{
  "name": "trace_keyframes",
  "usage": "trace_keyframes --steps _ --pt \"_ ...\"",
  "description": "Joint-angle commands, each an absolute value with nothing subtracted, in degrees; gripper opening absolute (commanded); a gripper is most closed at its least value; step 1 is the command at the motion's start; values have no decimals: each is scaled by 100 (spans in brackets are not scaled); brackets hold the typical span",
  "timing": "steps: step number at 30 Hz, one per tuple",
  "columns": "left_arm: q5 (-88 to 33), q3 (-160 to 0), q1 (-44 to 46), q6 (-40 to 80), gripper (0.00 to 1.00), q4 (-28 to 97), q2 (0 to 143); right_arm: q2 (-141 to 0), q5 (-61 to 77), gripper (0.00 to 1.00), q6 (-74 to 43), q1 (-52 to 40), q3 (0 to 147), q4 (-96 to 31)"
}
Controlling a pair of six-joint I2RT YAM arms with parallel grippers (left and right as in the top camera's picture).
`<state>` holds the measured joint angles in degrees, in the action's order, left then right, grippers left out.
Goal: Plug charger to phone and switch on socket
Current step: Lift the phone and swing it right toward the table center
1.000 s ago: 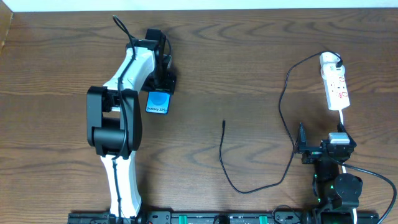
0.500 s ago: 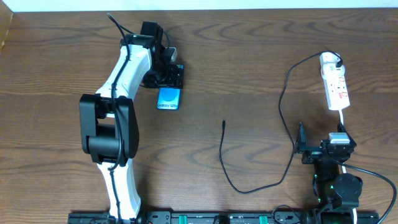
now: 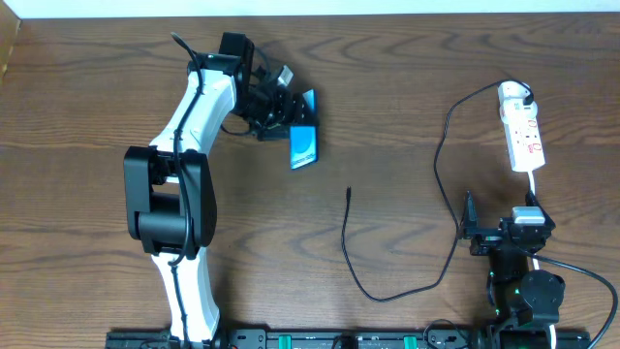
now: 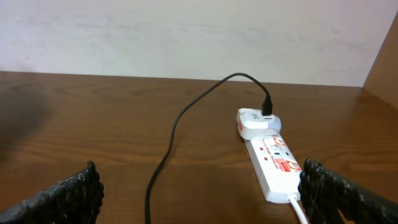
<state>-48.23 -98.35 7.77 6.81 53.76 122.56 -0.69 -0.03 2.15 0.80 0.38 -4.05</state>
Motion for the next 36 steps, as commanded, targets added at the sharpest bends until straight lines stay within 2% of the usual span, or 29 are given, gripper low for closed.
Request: trace_keyframes --steps 1,10,19,25,36 --pt "-6270 -9985 768 1693 7 5347 12075 -38 -51 99 263 113 32 -432" --pt "-6947 -9985 768 4226 7 5345 12075 -38 -51 99 263 113 32 -432" --pt "-7575 -9985 768 4578 7 5343 12075 -38 -51 99 263 113 32 -432" --pt "-7684 -9985 768 5524 7 5345 12075 -38 -51 99 263 113 32 -432" --pt "-8025 -9985 768 6125 7 5343 12075 -38 -51 99 263 113 32 -432"
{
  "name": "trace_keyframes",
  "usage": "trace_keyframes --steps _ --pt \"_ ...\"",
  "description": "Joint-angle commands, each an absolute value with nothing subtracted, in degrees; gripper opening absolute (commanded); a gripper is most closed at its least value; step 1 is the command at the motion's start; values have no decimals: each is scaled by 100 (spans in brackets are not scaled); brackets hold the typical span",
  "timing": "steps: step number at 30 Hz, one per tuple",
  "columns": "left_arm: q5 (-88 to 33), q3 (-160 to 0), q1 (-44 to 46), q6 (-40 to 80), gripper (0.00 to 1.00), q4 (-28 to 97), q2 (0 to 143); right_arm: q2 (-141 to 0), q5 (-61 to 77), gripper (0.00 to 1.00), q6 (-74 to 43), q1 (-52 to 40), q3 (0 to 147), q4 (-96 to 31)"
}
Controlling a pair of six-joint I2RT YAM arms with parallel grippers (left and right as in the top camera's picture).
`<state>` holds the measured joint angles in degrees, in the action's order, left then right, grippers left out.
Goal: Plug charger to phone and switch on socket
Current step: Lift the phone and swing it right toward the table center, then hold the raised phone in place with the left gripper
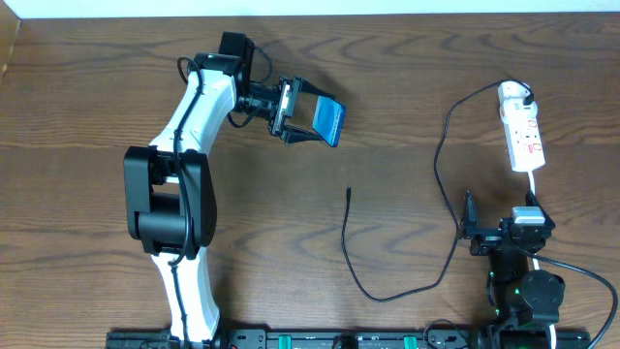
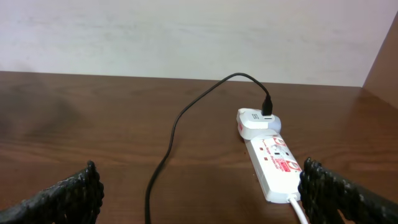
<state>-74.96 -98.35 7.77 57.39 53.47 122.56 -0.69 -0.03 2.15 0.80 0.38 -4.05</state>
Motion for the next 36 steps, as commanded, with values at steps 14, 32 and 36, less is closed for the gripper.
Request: trace_keyframes --steps 14,32,36 --pt "-8206 -9985 768 6429 7 5347 12075 -38 -51 99 263 113 32 -432" --pt "-8206 -9985 768 6440 7 5347 12075 -38 -51 99 263 113 32 -432" --pt "-8206 -9985 768 6438 7 5347 12075 -38 -51 99 263 113 32 -432"
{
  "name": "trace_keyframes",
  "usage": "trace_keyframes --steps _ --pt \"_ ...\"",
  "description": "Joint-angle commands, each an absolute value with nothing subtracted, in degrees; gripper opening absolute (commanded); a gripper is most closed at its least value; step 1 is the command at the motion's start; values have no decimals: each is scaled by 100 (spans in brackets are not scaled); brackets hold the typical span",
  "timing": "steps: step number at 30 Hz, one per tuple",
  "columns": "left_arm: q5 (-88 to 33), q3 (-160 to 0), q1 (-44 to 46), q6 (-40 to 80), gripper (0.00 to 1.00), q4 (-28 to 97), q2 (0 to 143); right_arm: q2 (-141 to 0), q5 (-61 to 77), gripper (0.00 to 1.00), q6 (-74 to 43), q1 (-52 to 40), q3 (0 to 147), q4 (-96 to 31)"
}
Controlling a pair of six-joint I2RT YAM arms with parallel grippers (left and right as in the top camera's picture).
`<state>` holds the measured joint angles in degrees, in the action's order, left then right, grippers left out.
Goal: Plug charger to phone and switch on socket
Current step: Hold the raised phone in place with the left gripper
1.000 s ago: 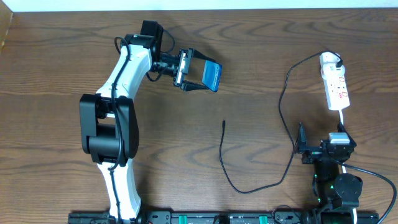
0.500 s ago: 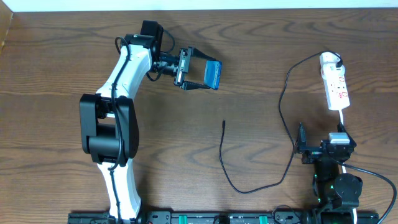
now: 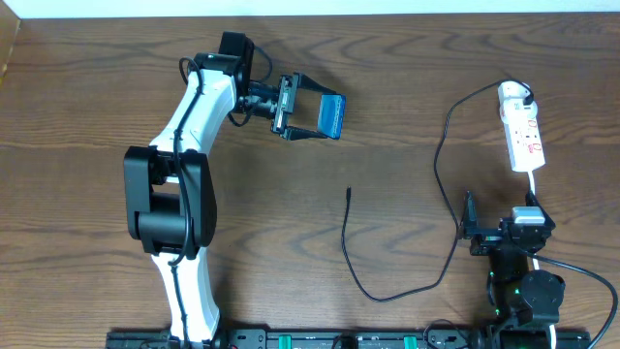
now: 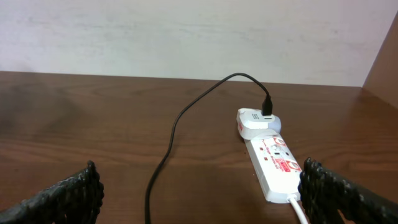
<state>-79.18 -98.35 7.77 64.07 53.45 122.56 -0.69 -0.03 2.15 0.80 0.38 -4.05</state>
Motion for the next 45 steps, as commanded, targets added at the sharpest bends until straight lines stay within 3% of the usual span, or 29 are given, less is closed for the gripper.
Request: trace_keyframes --steps 1,45 --pt "-8206 -9985 768 6440 7 5347 12075 -38 -49 99 263 113 32 -432" --pt "-8785 -9983 768 6416 8 5347 12075 -38 -51 99 263 113 32 -432"
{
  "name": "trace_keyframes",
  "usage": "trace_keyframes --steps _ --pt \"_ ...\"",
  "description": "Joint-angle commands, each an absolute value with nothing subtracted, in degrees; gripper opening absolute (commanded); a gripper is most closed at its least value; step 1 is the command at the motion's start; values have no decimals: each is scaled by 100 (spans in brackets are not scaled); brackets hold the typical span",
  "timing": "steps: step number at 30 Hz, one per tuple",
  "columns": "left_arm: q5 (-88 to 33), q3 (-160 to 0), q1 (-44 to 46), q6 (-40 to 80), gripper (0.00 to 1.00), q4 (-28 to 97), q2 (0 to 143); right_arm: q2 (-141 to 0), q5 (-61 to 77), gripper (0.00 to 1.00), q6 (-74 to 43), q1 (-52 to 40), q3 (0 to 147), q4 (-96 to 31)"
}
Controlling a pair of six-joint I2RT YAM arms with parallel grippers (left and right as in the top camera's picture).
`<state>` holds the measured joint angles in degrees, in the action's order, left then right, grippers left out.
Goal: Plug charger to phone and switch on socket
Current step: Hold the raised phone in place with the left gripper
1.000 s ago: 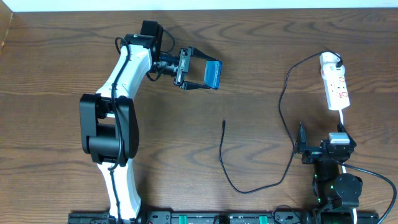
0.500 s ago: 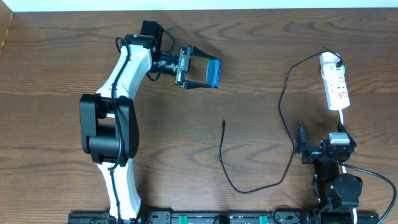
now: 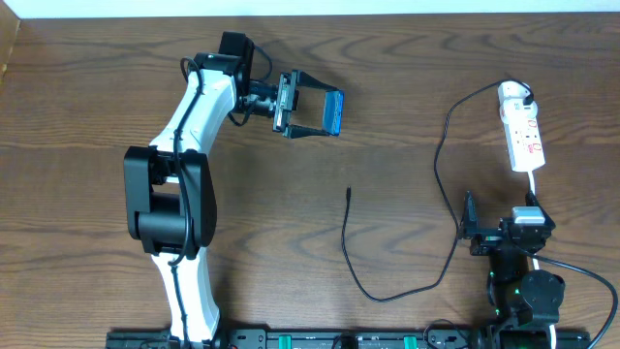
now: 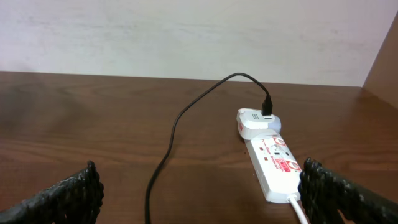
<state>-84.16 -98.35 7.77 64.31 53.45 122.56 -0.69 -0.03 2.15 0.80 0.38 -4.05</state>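
My left gripper (image 3: 327, 113) is shut on the blue phone (image 3: 333, 113), held above the table at the far middle and turned nearly edge-on to the overhead camera. The black charger cable (image 3: 438, 155) has its free plug end (image 3: 349, 192) lying on the table below the phone. The cable loops to the white charger (image 4: 256, 120), plugged into the white power strip (image 4: 277, 163) at the far right. My right gripper (image 4: 202, 199) is open near the front right, nothing between its fingers (image 4: 68, 194), facing the strip.
The strip's white lead (image 3: 534, 184) runs back toward my right arm's base (image 3: 523, 286). The cable's loop (image 3: 387, 297) lies on the brown wooden table (image 3: 77, 194) at the front middle. A pale wall (image 4: 186, 31) rises behind the table.
The phone in my left gripper has turned a little more on edge and sits slightly higher in the overhead view. The right arm, cable and strip have not moved.
At first the phone lay flat on the table with my left gripper at its far end. Then the gripper held it, raised and to the right, tilted. It has stayed there, turning slightly. The right gripper has been open and still throughout.
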Motion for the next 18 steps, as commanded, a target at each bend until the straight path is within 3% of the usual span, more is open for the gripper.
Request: trace_keyframes --steps 1,18 --pt "-8785 -9983 768 6414 7 5347 12075 -38 -51 99 263 113 32 -432" --pt "-8783 -9983 768 6237 7 5345 12075 -38 -49 99 263 113 32 -405"
